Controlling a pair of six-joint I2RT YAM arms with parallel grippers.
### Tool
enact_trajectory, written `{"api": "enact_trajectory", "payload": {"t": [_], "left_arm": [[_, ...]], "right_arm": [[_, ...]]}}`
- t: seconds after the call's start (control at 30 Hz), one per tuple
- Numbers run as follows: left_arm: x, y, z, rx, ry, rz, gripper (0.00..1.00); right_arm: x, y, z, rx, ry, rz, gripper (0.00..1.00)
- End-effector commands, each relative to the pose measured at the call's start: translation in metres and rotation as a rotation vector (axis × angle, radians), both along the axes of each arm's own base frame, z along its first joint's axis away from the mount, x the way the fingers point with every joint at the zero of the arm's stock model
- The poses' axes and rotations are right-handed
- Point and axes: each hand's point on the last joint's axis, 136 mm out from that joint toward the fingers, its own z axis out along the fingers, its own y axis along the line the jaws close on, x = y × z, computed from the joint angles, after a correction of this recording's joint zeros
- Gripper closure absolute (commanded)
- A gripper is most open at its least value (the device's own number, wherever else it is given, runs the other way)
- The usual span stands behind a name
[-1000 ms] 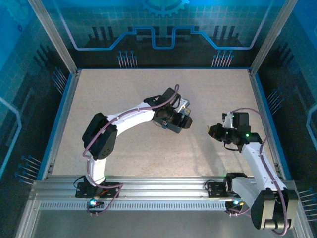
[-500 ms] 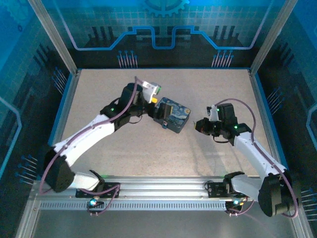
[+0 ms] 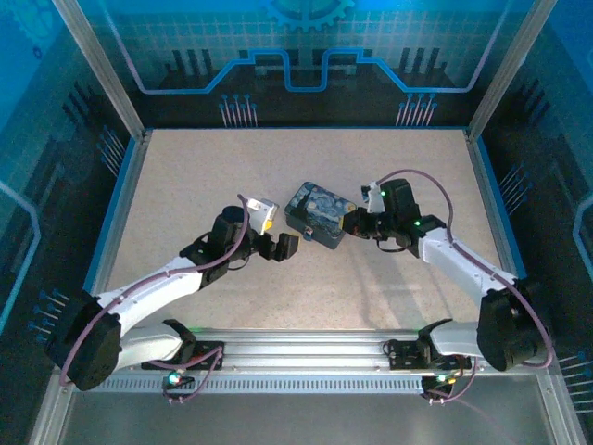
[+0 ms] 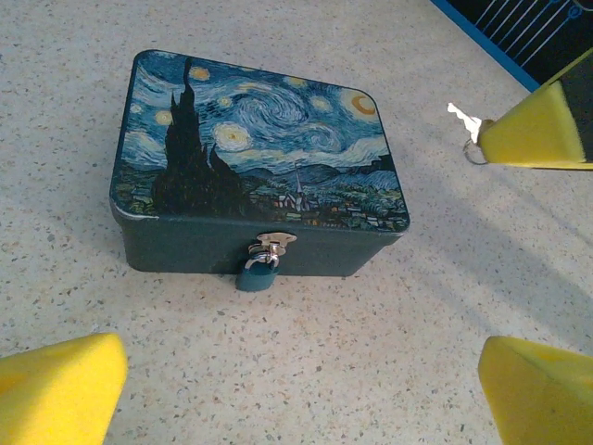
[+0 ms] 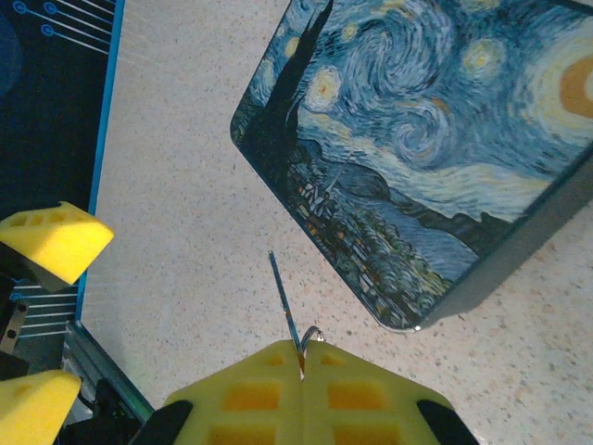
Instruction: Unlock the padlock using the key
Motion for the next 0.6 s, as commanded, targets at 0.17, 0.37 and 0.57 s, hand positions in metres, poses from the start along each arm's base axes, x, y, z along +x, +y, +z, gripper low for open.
{"api": "enact_trajectory", "payload": {"t": [0.17,0.37,0.57], "left_arm": [[-0.001,-0.011,-0.008,-0.006,0.013,-0.065,0.05],[0.0,-0.021,-0.035,0.02,0.07,-0.119,0.09],[0.006,-0.032,-0.054,0.018,0.095,-0.156,0.11]], "right_arm": [[0.015,0.021,0.001,0.032,-0.013,0.033,1.0],[0.027,0.033,-0.004,0.026,-0.003,0.05,1.0],[0.036,0.038,-0.021,0.005,0.027,0.047,1.0]]}}
